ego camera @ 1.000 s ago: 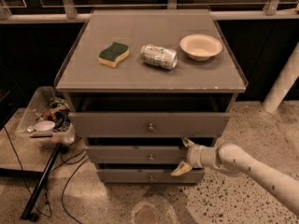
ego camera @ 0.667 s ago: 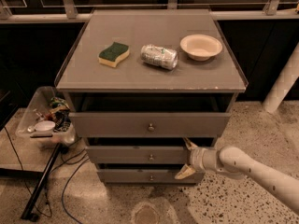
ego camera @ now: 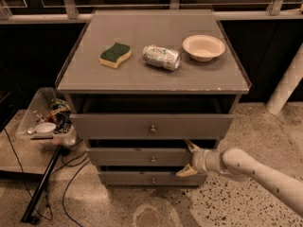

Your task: Open middle drawer

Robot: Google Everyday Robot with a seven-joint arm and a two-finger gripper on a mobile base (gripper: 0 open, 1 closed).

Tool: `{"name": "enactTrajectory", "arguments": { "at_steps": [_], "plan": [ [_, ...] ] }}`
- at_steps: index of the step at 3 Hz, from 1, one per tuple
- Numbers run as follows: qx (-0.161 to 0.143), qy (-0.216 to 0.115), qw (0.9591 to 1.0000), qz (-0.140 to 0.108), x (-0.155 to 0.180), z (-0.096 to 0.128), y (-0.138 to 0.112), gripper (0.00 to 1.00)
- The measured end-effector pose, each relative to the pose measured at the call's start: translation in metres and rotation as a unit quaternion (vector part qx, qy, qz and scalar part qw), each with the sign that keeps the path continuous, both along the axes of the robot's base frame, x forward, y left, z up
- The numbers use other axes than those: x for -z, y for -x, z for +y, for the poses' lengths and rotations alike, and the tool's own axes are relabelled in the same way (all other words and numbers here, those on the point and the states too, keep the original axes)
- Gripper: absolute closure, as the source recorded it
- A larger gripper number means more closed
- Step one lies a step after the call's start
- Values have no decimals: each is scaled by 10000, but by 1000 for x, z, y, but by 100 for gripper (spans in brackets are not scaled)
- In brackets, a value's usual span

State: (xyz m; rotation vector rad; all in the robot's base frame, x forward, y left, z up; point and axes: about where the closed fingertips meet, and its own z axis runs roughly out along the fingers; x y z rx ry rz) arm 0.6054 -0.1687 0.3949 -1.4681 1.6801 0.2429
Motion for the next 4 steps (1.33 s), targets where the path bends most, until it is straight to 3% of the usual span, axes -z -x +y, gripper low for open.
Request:
{"name": "enactTrajectory", "arguments": {
  "at_steps": [3, 4],
  "plan": [
    [-1, 0, 10000, 0, -9, 0, -2, 88],
    [-1, 0, 10000, 0, -15, 0, -3, 100]
  ]
}}
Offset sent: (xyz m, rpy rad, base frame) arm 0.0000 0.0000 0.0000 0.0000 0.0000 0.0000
